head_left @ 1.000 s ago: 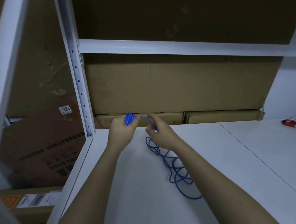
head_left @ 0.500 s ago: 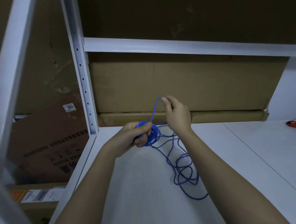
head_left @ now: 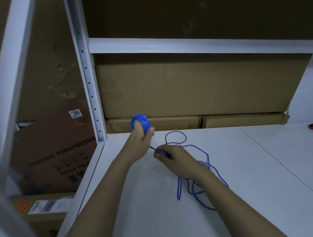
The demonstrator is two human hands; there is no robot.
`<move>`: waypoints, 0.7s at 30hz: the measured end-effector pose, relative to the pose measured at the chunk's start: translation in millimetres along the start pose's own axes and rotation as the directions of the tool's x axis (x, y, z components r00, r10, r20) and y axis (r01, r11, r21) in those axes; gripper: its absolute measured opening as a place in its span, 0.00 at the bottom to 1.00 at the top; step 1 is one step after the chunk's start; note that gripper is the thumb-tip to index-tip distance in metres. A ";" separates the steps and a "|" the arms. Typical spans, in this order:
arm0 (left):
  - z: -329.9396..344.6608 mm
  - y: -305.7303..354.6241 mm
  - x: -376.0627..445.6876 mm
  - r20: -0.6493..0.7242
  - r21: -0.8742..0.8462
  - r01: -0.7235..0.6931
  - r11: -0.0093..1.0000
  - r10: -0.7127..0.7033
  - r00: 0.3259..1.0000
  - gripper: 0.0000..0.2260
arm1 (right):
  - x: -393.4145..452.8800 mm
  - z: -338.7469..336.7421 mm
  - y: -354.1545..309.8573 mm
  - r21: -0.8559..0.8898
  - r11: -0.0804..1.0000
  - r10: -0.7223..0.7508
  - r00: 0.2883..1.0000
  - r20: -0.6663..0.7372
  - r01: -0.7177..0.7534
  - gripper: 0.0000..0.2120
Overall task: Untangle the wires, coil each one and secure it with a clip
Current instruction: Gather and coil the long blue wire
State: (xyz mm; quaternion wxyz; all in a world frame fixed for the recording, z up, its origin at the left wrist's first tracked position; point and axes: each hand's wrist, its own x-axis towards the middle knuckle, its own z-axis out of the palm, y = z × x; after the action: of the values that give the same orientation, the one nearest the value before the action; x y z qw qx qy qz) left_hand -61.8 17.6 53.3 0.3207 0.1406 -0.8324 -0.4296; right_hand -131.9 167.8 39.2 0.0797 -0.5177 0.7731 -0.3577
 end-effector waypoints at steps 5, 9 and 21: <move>9.4 -6.1 -5.5 0.206 0.184 0.008 0.983 -0.046 0.977 0.16 | 6.3 -28.4 0.4 0.197 0.979 0.068 0.993 -0.098 -0.047 0.06; 5.0 -7.3 -5.0 0.278 0.352 -0.061 0.934 -0.042 0.960 0.22 | 7.2 -47.4 10.2 0.816 0.536 0.315 0.948 0.045 -0.217 0.18; -16.2 -0.9 8.1 0.088 -0.249 0.209 0.946 -0.193 0.977 0.16 | 12.4 -76.3 14.8 0.866 0.481 0.187 0.981 0.046 -0.133 0.19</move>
State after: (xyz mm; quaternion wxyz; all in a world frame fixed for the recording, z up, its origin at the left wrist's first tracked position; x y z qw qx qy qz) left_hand -57.3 2.9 62.8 0.2647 0.1686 -0.7606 -0.5684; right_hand -186.2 196.2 88.6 0.3401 -0.3240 0.5361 -0.7014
